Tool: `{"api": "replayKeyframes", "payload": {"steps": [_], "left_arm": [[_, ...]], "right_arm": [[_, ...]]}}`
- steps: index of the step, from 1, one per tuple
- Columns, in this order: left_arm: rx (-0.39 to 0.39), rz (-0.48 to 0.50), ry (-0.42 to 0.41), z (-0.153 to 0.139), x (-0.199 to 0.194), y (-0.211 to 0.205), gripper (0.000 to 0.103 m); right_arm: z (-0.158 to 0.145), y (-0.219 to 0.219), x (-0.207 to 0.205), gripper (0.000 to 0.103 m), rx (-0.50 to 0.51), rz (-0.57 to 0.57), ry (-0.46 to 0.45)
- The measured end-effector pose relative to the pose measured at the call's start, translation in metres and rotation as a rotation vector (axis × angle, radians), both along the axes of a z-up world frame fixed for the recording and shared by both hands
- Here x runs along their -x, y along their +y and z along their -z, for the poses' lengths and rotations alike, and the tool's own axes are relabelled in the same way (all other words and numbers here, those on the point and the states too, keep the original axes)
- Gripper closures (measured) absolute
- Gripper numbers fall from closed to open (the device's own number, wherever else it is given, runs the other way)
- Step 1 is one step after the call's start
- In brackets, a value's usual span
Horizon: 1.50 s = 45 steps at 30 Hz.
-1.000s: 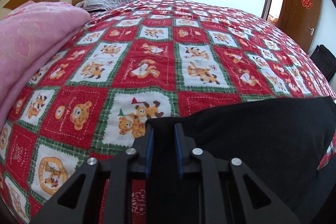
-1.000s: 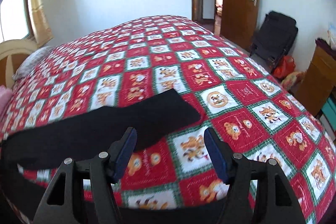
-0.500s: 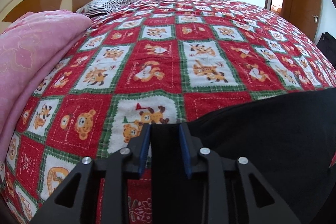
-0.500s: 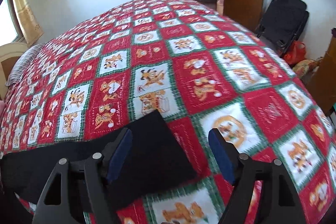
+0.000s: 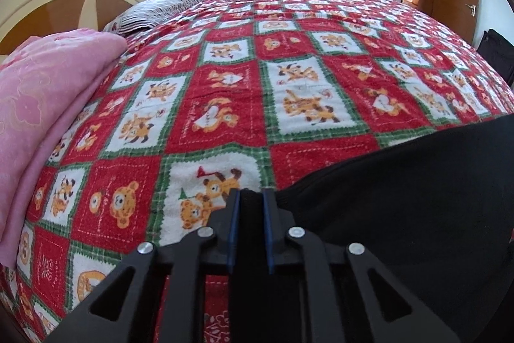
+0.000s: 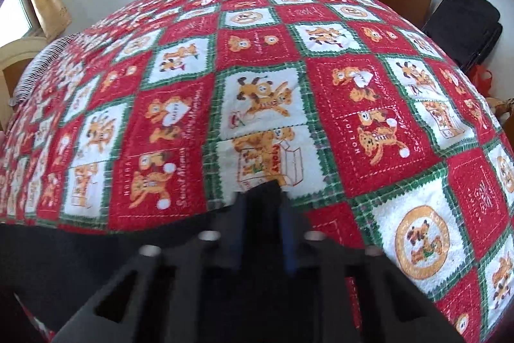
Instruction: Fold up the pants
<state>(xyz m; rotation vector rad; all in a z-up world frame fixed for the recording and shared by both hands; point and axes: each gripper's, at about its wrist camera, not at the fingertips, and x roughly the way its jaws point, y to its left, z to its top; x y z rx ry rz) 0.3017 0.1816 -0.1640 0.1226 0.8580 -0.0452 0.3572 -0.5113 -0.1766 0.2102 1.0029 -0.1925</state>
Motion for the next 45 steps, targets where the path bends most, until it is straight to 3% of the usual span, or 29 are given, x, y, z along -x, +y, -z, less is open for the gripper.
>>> {"api": "replayKeyframes", "payload": {"steps": [8, 20, 29, 36, 45], "left_arm": [[0.079, -0.003, -0.093, -0.027, 0.016, 0.009, 0.09], [0.244, 0.037, -0.29, -0.058, 0.079, 0.022, 0.09], [0.326, 0.054, -0.351, -0.058, 0.142, 0.039, 0.09], [0.364, 0.087, -0.347, -0.032, 0.186, 0.049, 0.09], [0.334, 0.111, -0.313, 0.001, 0.21, 0.05, 0.09]], "right_arm": [[-0.051, 0.017, 0.04, 0.095, 0.07, -0.03, -0.17], [-0.104, 0.013, 0.167, 0.096, 0.058, -0.037, -0.447], [-0.106, 0.006, 0.256, 0.096, 0.03, -0.024, -0.501], [-0.093, 0.006, 0.318, 0.096, 0.012, -0.014, -0.506], [-0.07, 0.008, 0.369, 0.096, 0.04, -0.005, -0.47]]}}
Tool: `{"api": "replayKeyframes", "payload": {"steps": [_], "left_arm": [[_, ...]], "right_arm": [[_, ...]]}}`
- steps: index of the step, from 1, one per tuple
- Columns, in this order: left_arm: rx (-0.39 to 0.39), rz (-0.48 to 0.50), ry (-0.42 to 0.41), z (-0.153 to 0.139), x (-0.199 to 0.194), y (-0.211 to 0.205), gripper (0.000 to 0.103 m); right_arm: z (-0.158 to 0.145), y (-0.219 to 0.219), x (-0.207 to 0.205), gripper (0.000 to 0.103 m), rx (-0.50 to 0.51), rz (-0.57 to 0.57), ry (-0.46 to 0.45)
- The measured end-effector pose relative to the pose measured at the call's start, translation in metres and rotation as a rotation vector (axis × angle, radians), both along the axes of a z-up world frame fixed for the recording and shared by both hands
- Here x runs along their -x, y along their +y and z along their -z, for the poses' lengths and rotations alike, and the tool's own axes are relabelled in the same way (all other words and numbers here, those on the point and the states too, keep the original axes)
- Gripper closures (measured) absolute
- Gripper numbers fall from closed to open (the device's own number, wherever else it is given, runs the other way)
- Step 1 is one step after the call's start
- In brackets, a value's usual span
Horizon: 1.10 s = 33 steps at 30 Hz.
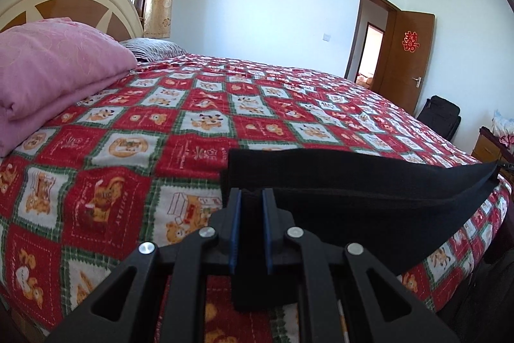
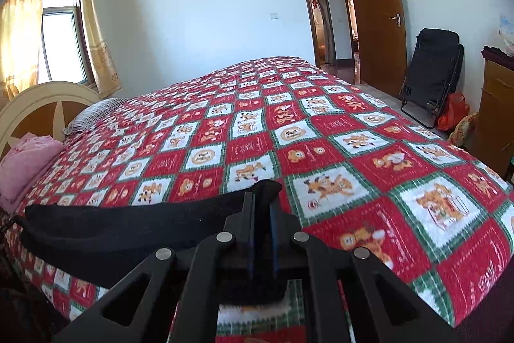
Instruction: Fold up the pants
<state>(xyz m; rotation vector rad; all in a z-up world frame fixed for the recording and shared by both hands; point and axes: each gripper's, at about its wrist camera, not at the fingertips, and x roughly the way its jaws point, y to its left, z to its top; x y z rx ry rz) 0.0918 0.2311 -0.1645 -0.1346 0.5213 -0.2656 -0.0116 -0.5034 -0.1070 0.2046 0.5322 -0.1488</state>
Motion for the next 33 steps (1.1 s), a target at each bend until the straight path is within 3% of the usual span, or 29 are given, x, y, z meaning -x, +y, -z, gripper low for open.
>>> {"api": "replayKeyframes", "payload": {"steps": [10, 13, 23, 27, 30, 33], "left_arm": [[-0.003, 0.002, 0.019, 0.018, 0.012, 0.004, 0.09], [-0.003, -0.001, 0.027, 0.02, 0.01, 0.003, 0.09], [-0.008, 0.003, 0.036, 0.02, 0.019, -0.001, 0.09], [0.012, 0.018, 0.05, 0.028, 0.024, 0.004, 0.09], [0.031, 0.026, 0.054, 0.03, 0.025, 0.008, 0.089], [0.029, 0.025, 0.055, 0.028, 0.024, 0.005, 0.09]], "right_arm": [[0.021, 0.014, 0.026, 0.096, 0.076, 0.015, 0.044], [0.023, 0.011, 0.014, 0.096, 0.125, 0.045, 0.083], [-0.063, 0.028, -0.066, 0.096, 0.367, 0.053, -0.047], [-0.031, 0.041, -0.047, 0.095, 0.503, 0.014, 0.03], [0.004, 0.031, -0.016, 0.095, 0.452, -0.008, 0.146], [0.016, 0.008, 0.028, 0.085, 0.337, 0.081, 0.167]]}}
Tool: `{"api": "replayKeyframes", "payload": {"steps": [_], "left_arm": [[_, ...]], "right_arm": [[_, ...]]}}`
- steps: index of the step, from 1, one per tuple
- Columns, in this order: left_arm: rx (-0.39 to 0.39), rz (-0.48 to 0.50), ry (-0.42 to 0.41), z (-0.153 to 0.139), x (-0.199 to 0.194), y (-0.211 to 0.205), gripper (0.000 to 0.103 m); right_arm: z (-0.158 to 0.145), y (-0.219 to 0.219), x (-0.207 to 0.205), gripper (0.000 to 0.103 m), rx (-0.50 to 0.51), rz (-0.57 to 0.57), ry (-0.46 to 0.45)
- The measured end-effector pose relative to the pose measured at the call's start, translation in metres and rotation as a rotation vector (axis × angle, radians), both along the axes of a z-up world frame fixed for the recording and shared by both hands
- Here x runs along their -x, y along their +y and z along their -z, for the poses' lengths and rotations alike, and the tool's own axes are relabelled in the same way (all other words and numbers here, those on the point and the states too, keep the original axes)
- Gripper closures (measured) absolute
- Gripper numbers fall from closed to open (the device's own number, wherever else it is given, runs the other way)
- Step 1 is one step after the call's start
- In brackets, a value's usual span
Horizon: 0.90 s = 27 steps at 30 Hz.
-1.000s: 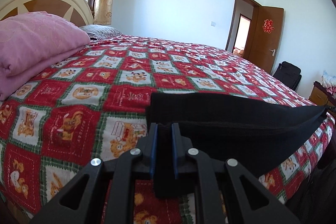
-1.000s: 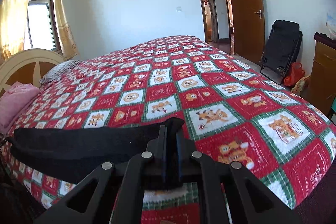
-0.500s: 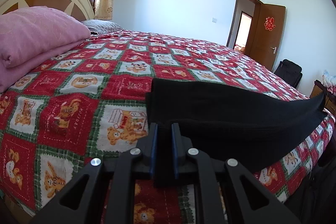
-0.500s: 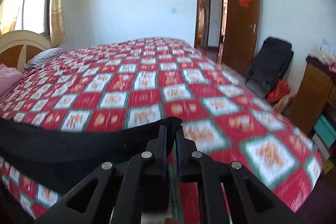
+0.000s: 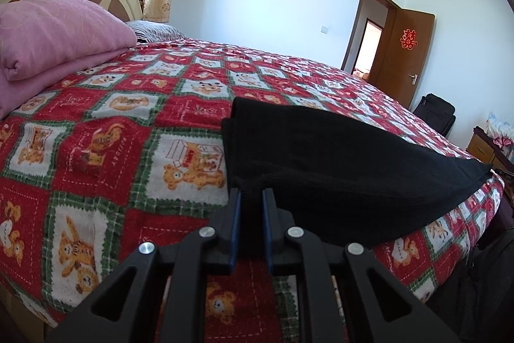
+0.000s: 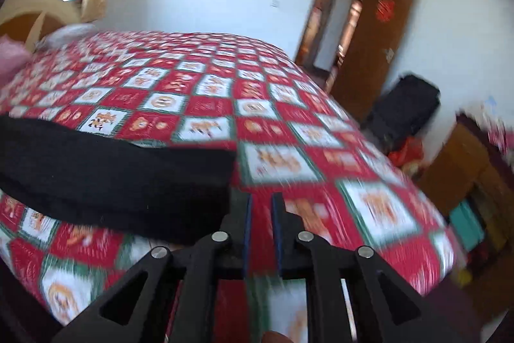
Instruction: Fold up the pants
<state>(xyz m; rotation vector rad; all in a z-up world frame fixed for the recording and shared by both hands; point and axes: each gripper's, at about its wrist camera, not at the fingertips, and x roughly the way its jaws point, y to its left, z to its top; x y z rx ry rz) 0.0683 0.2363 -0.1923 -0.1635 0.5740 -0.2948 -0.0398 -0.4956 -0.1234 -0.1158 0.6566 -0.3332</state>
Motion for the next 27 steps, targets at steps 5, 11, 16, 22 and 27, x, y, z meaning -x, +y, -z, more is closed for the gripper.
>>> {"api": "replayKeyframes", "payload": {"steps": [5, 11, 16, 22, 27], "left_arm": [[-0.011, -0.015, 0.001, -0.003, 0.003, -0.003, 0.089], [-0.035, -0.037, -0.004, -0.005, 0.004, -0.007, 0.089], [-0.067, -0.04, -0.014, -0.005, 0.003, -0.008, 0.089], [-0.059, -0.046, -0.024, -0.005, 0.003, -0.007, 0.089], [-0.054, -0.052, -0.036, -0.006, 0.002, -0.007, 0.089]], "right_arm": [[-0.023, -0.016, 0.047, 0.053, -0.167, 0.114, -0.109], [-0.032, 0.09, -0.001, 0.053, -0.087, -0.071, -0.037], [-0.002, 0.24, -0.06, 0.053, -0.013, -0.446, 0.085], [0.043, 0.367, -0.089, 0.053, 0.075, -0.723, 0.162], [0.068, 0.411, -0.097, 0.053, 0.201, -0.784, 0.197]]}}
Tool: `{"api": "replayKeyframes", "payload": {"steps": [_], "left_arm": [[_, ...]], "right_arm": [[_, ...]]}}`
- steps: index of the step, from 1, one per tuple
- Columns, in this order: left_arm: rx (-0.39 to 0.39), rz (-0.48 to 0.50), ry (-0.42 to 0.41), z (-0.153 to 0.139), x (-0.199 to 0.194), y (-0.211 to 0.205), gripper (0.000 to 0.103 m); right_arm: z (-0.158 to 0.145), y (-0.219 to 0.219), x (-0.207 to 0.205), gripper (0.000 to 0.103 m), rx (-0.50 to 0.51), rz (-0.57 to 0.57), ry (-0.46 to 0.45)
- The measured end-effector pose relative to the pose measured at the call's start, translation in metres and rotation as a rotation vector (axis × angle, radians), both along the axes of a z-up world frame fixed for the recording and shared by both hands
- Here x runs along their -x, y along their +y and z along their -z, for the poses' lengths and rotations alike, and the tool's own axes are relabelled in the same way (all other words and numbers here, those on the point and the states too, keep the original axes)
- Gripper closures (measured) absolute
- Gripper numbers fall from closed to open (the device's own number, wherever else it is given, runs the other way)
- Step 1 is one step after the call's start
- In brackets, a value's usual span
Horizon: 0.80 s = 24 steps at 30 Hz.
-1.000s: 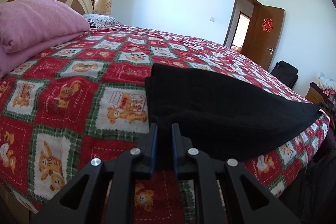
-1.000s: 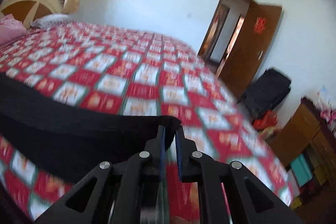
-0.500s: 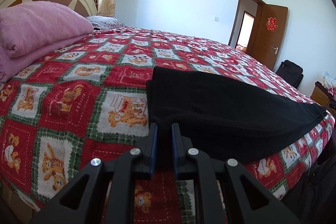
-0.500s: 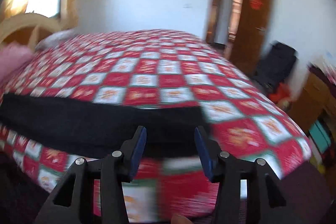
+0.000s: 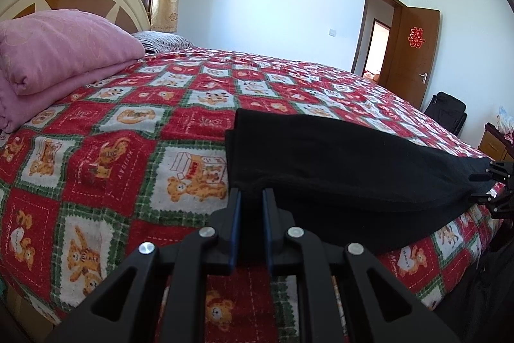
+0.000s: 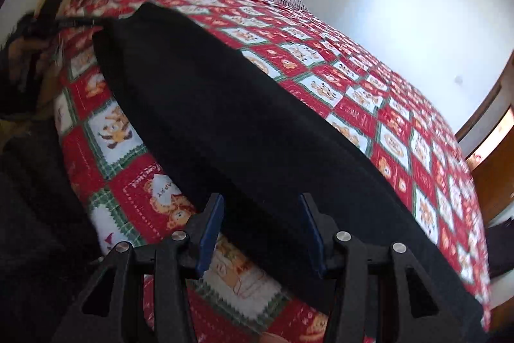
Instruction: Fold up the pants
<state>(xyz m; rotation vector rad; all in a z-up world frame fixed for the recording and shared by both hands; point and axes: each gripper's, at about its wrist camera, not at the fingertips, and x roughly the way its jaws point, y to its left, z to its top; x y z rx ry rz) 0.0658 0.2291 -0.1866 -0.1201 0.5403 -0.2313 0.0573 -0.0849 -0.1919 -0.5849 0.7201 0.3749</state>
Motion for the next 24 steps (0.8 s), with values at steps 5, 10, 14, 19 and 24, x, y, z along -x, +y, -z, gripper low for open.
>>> {"api": "replayKeyframes", "payload": {"steps": [5, 10, 14, 19, 24], "left_arm": [[-0.003, -0.008, -0.027, -0.005, 0.001, -0.001, 0.09], [0.028, 0.012, -0.069, -0.019, 0.008, 0.002, 0.09], [0.035, 0.017, -0.064, -0.016, 0.011, 0.005, 0.09], [0.043, 0.017, -0.021, -0.001, 0.012, 0.009, 0.09], [0.036, 0.013, -0.012, -0.001, 0.013, 0.011, 0.09]], "right_arm": [[0.007, 0.0, -0.012, 0.096, -0.003, 0.039, 0.022], [-0.013, 0.0, 0.002, 0.1, -0.044, 0.019, -0.003], [-0.019, 0.004, 0.014, 0.1, -0.027, -0.002, -0.019], [0.011, 0.004, 0.013, 0.1, -0.018, 0.008, 0.045], [0.008, 0.001, 0.016, 0.1, -0.061, 0.029, 0.041]]}}
